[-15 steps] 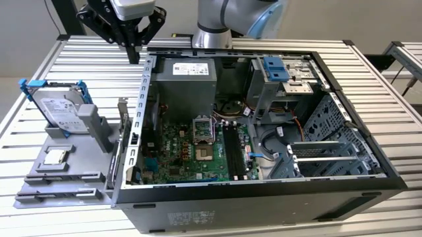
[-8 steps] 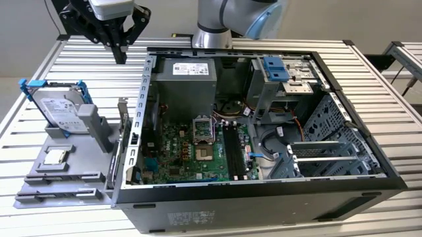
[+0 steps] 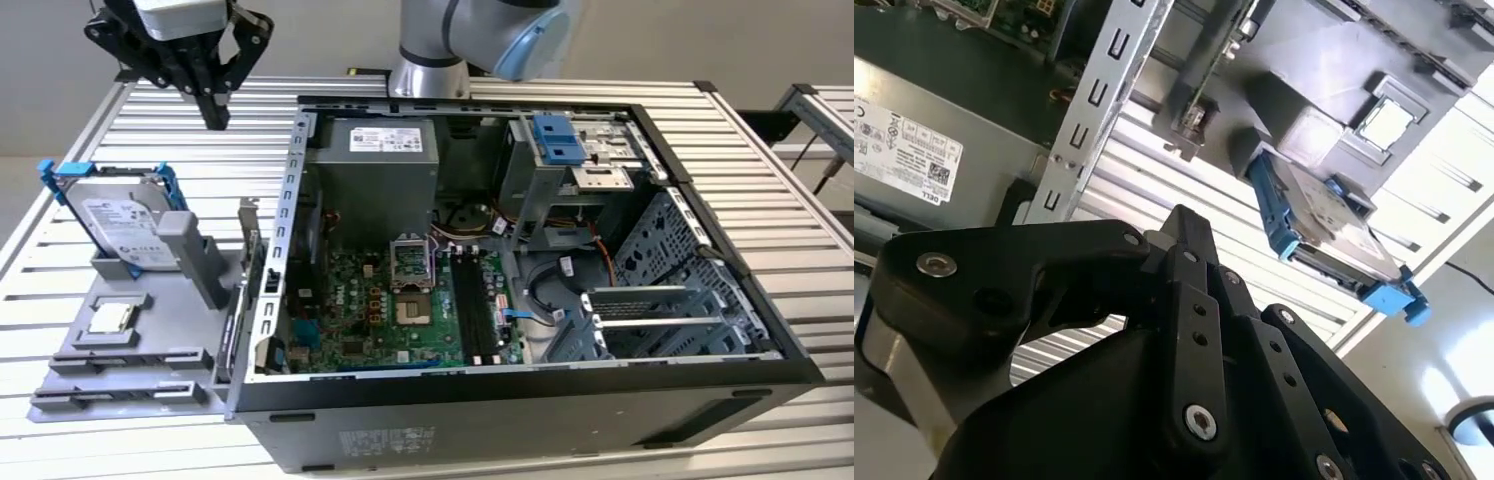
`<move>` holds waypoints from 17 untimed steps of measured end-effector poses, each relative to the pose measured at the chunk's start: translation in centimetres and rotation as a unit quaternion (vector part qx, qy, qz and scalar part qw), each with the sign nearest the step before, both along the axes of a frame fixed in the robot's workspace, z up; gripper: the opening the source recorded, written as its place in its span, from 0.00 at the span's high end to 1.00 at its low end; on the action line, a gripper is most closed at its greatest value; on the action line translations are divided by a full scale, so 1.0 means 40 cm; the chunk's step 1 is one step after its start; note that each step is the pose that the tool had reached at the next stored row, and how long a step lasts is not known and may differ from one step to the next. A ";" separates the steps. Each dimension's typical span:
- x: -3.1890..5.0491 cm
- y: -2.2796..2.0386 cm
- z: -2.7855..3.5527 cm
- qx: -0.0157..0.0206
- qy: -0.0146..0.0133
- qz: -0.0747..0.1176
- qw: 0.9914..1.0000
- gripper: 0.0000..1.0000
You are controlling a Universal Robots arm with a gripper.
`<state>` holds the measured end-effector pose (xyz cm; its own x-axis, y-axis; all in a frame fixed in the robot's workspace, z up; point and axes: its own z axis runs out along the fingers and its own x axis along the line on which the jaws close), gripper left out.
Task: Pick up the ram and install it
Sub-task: 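Reach for the ram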
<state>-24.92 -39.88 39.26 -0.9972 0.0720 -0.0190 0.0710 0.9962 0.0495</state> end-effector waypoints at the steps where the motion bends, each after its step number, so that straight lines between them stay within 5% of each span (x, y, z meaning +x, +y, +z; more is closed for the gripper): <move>1: -0.007 0.000 0.000 0.000 0.000 0.000 1.000 1.00; 17: -0.100 0.000 0.000 0.000 0.000 0.000 1.000 1.00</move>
